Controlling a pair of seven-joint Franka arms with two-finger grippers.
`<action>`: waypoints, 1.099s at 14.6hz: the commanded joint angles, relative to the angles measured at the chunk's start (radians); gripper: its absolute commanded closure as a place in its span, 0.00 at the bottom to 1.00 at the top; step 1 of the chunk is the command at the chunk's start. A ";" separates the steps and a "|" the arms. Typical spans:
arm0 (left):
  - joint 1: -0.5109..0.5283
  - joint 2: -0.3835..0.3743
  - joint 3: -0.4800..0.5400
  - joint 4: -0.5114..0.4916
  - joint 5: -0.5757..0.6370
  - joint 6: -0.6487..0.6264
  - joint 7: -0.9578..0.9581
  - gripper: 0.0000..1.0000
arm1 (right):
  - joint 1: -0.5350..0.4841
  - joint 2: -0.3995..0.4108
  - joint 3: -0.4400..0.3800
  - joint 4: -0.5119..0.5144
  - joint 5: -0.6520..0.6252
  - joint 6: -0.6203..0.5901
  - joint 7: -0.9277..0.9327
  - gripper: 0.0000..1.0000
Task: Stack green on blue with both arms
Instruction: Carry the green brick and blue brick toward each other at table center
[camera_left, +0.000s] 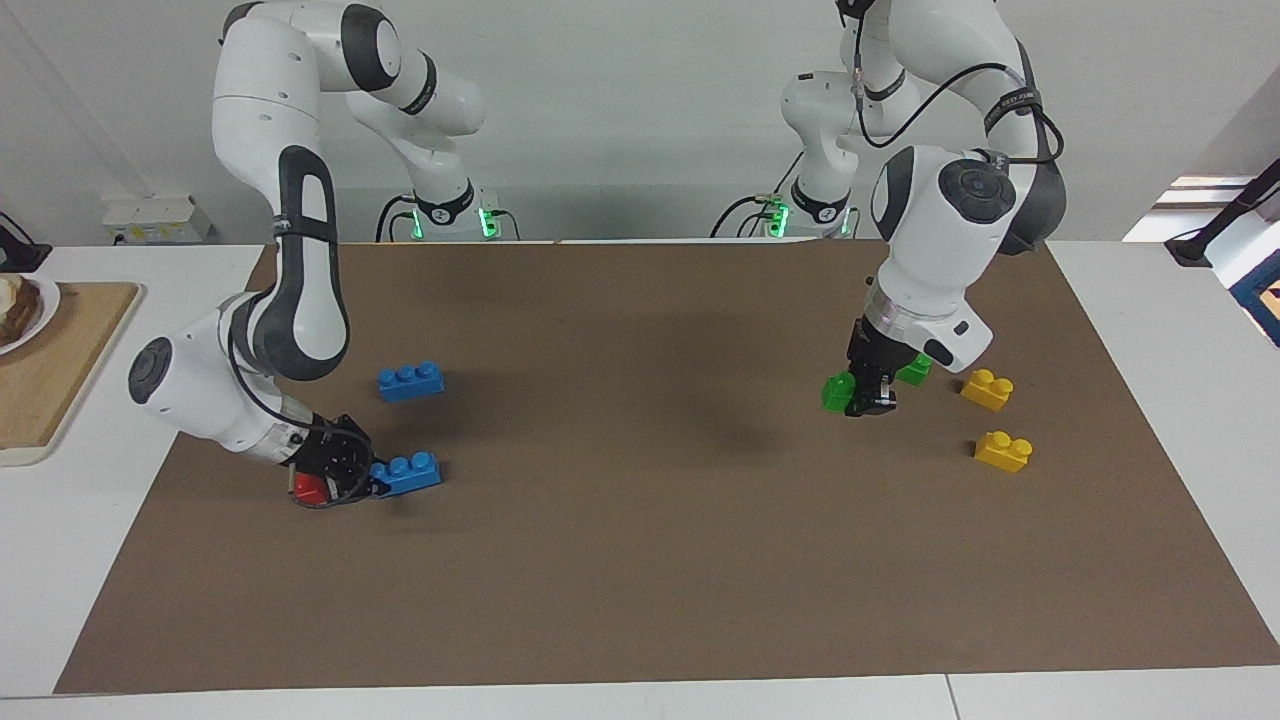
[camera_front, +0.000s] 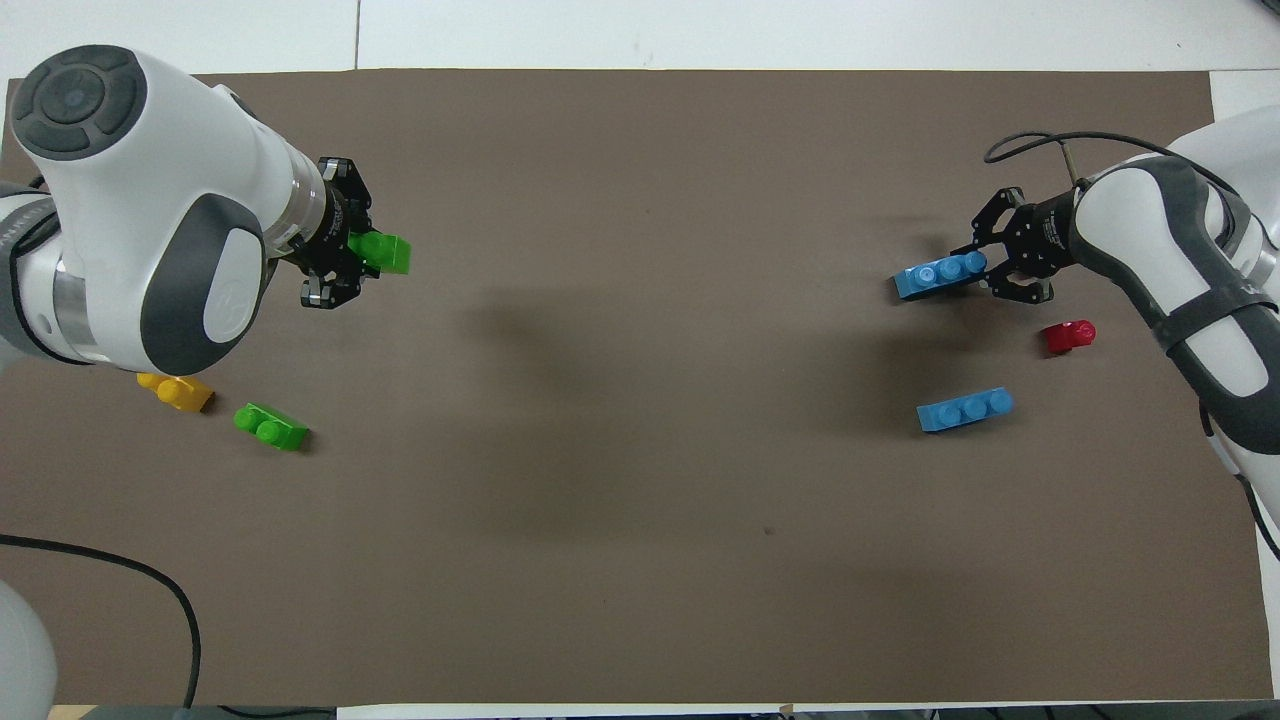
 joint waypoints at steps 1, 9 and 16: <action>-0.017 -0.009 0.013 0.002 0.001 -0.032 -0.041 1.00 | 0.029 -0.010 0.003 0.026 0.036 -0.011 -0.006 1.00; -0.050 -0.013 0.011 0.021 0.000 -0.041 -0.096 1.00 | 0.392 -0.002 0.003 0.040 0.127 0.191 0.517 1.00; -0.185 0.000 0.008 0.013 0.004 0.042 -0.278 1.00 | 0.555 0.004 0.002 -0.053 0.125 0.334 0.614 1.00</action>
